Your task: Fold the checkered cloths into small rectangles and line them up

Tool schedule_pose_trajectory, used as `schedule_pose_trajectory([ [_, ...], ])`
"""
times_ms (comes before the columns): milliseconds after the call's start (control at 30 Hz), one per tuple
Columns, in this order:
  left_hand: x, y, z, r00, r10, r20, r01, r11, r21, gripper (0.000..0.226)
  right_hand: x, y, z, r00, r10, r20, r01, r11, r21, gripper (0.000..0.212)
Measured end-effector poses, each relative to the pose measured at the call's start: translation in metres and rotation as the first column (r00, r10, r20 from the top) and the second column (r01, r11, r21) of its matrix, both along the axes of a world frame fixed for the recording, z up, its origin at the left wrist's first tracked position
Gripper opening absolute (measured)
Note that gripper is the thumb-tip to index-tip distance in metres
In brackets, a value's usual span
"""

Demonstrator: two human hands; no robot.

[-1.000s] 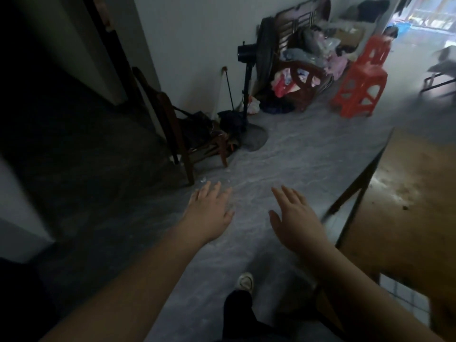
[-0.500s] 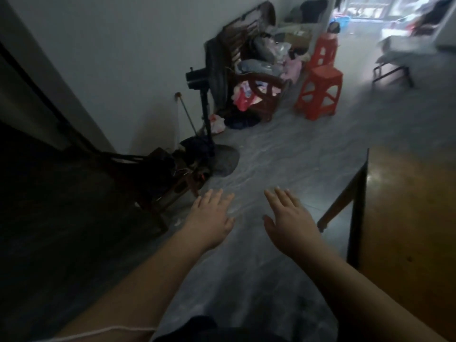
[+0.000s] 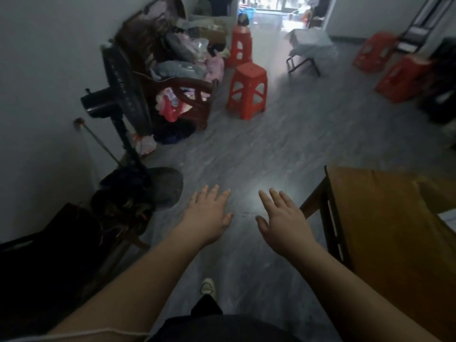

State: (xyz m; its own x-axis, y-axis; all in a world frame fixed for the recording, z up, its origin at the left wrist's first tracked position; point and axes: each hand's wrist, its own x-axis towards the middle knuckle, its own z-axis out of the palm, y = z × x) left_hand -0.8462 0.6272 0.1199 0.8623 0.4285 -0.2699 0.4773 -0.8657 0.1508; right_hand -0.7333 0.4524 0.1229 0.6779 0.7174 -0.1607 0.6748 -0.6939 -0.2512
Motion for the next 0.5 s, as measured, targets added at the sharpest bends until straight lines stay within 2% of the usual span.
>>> schedule_pose_trajectory([
  [167,0.094,0.067,0.018,0.987,-0.160,-0.008,0.160,0.987,-0.015,0.070,0.062,0.053,0.017,0.989,-0.145,0.002,0.145,0.989,0.008,0.068],
  [500,0.294,0.132,0.030,0.927,-0.375,0.015,0.375,0.927,0.022,0.069,0.220,0.091,0.012,0.928,-0.372,-0.010,0.372,0.927,0.042,0.067],
])
